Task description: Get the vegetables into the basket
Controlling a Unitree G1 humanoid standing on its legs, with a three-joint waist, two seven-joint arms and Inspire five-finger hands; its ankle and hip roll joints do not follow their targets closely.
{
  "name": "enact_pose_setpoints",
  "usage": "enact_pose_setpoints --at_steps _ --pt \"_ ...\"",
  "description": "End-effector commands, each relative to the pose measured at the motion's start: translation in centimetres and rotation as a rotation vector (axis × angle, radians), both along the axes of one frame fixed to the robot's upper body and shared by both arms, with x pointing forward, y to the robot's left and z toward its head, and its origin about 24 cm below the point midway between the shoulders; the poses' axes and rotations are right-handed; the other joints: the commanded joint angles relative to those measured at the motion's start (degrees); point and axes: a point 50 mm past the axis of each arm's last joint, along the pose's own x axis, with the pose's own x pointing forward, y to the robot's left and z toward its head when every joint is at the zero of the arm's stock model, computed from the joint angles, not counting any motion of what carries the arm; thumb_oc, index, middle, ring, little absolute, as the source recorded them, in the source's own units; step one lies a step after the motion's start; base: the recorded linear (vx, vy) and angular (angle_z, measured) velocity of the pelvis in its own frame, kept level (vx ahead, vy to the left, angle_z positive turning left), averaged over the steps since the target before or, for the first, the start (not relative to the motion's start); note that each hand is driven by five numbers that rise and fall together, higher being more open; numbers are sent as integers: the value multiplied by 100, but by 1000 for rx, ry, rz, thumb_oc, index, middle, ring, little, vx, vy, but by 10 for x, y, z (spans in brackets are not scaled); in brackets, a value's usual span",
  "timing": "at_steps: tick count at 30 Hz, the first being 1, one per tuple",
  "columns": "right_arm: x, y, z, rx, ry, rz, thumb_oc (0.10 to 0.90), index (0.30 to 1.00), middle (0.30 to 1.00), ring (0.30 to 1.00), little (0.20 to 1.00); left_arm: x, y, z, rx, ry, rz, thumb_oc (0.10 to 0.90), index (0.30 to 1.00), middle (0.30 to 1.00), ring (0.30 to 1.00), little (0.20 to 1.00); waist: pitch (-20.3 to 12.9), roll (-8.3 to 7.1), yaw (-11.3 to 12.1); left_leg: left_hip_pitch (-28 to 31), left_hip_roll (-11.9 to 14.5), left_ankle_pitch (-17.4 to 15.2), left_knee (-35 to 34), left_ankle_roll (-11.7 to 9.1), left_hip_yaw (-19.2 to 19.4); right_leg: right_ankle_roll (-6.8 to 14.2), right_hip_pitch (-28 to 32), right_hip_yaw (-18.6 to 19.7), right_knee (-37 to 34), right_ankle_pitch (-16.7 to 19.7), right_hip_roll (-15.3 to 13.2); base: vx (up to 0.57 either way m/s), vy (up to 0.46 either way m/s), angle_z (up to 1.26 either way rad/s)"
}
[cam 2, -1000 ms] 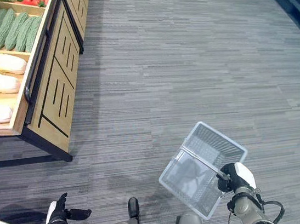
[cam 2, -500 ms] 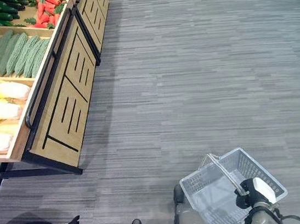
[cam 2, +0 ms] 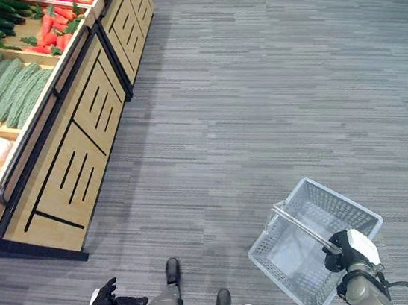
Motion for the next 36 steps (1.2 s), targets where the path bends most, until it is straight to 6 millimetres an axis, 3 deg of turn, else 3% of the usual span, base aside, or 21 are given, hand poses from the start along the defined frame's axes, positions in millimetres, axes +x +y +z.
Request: enact_pose_setpoints --at_steps 1,6,7,14,19,21,24,26,28,30,36 --pt "19 -20 29 -88 -146 8 400 300 300 300 300 25 35 25 129 -100 -11 900 1000 1000 1000 1000 -106 -254 120 -25 204 -521 557 -397 6 912 -147 518 433 778 -1606 65 98 -33" --pt "24 -14 27 -73 -153 20 400 300 300 300 300 28 39 28 142 -115 -13 900 1000 1000 1000 1000 -88 -345 126 -76 89 -732 744 -300 78 993 -233 558 517 1120 -1719 92 123 5" --pt "28 -9 26 -66 -162 37 400 300 300 300 300 29 40 29 145 -117 -18 900 1000 1000 1000 1000 -60 -397 136 -73 52 -799 767 -263 103 1056 -291 579 568 1331 -1748 65 77 14" --pt "33 -4 24 -55 -155 48 400 300 300 300 300 28 37 28 143 -117 -50 900 1000 1000 1000 1000 -25 -461 181 73 -77 -903 628 -131 105 1173 -408 662 752 1797 -1785 62 84 0" --pt "45 1 27 -52 -171 84 400 300 300 300 300 21 34 24 123 -104 -51 900 1000 1000 1000 1000 115 -276 253 352 -126 -1019 541 78 35 1114 -837 625 1974 2057 -1750 48 153 2" --pt "51 7 27 -47 -180 115 400 300 300 300 300 19 32 23 115 -98 -48 900 1000 1000 1000 1000 223 -184 220 622 -116 -1136 514 126 -46 1053 -1198 549 2439 1880 -1630 174 152 0" --pt "61 10 33 -57 -214 147 400 300 300 300 300 23 30 23 107 -106 -35 900 1000 1000 1000 1000 422 -147 24 933 -156 -1260 554 45 -294 913 -1666 334 1731 1318 -1483 306 -19 38" --pt "66 10 39 -62 -247 163 400 300 300 300 300 24 29 22 105 -97 -30 900 1000 1000 1000 1000 506 -167 -156 1177 -248 -1497 684 -49 -553 977 -1828 626 778 1395 -1376 367 -147 86" --pt "65 10 39 -63 -245 161 400 300 300 300 300 24 29 21 105 -95 -29 900 1000 1000 1000 1000 500 -177 -205 1229 -268 -1540 704 -68 -630 1003 -1868 704 627 1461 -1379 204 -82 81" --pt "63 9 39 -62 -242 163 400 300 300 300 300 21 31 20 104 -84 -7 900 1000 1000 1000 1000 454 -170 -347 1451 -325 -1682 780 -143 -943 1054 -2063 1110 182 1629 -1290 382 -171 61" --pt "64 6 44 -74 -251 178 400 300 300 300 300 10 28 14 92 -53 24 900 1000 1000 1000 1000 312 -142 -340 1744 -259 -1763 906 -281 -1320 917 -1920 1010 430 1493 -1165 214 -150 87"
